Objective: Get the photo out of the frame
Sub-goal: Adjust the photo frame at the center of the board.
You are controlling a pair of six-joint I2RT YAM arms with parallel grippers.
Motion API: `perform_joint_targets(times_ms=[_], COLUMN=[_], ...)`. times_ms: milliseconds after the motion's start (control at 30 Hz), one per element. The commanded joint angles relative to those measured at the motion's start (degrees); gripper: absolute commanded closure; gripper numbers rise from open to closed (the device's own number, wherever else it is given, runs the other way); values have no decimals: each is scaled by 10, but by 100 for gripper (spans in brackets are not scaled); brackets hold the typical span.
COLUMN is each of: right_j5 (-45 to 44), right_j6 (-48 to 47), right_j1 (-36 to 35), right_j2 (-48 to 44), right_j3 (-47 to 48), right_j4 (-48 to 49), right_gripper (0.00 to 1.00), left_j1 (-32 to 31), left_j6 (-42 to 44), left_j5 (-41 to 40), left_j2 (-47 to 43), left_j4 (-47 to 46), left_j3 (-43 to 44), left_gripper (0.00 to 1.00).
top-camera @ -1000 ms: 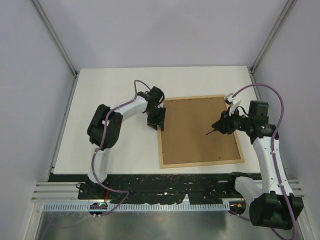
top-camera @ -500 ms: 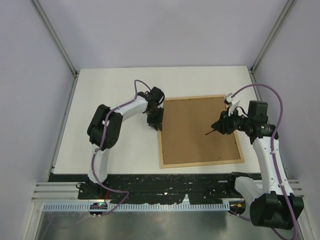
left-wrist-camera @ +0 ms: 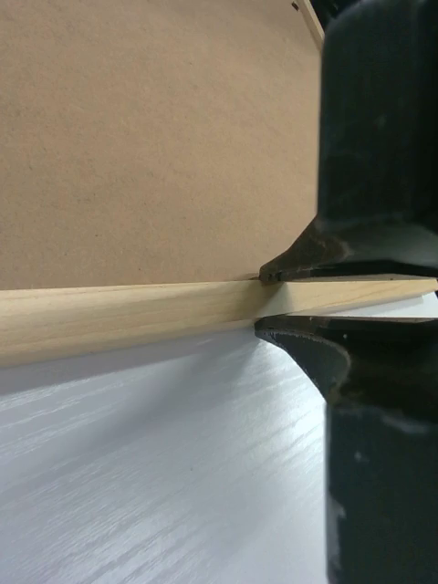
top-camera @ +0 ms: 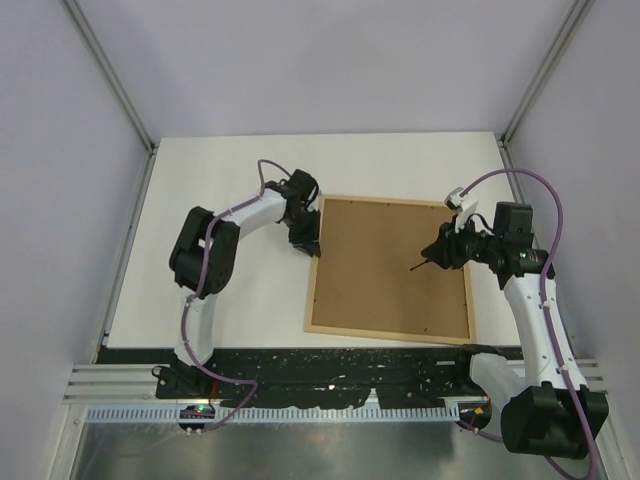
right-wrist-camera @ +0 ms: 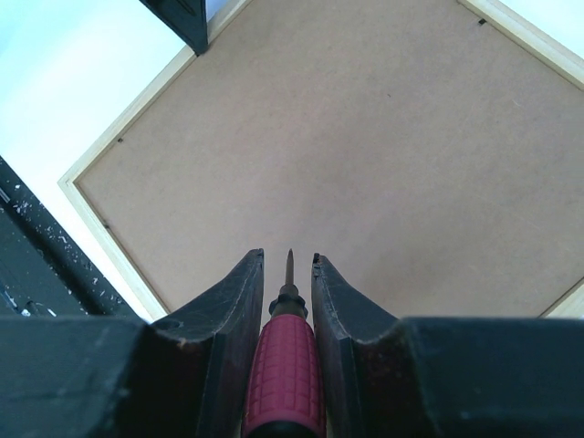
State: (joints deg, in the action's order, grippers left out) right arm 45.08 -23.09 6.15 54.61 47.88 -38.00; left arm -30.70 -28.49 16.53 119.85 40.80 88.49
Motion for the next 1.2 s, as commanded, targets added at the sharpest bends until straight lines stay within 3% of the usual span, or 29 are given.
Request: perform_joint_targets(times_ms=[0, 67, 200, 500, 700, 1167], right_j5=[-10, -10, -12, -71, -95, -112], right_j6=[11, 11, 8, 26, 35, 30], right_j1=[-3, -3, -3, -14, -32, -65], right_j2=[-10, -11, -3, 37, 40, 47], right_j3=[1, -1, -9, -26, -24, -30], right_j4=[33, 35, 38, 81, 88, 88], right_gripper=[92, 92, 92, 92, 92, 92], left_j1=[13, 19, 24, 0, -29, -79], left_j6=[29, 31, 42, 109, 120, 87], left_j5=[27, 30, 43, 79, 53, -3], left_j2=[-19, -32, -75, -156, -183, -149], left_j4=[-21, -20, -31, -6, -23, -37], left_j3=[13, 12, -22, -140, -203, -218], left_gripper=[67, 50, 37, 36, 32, 38])
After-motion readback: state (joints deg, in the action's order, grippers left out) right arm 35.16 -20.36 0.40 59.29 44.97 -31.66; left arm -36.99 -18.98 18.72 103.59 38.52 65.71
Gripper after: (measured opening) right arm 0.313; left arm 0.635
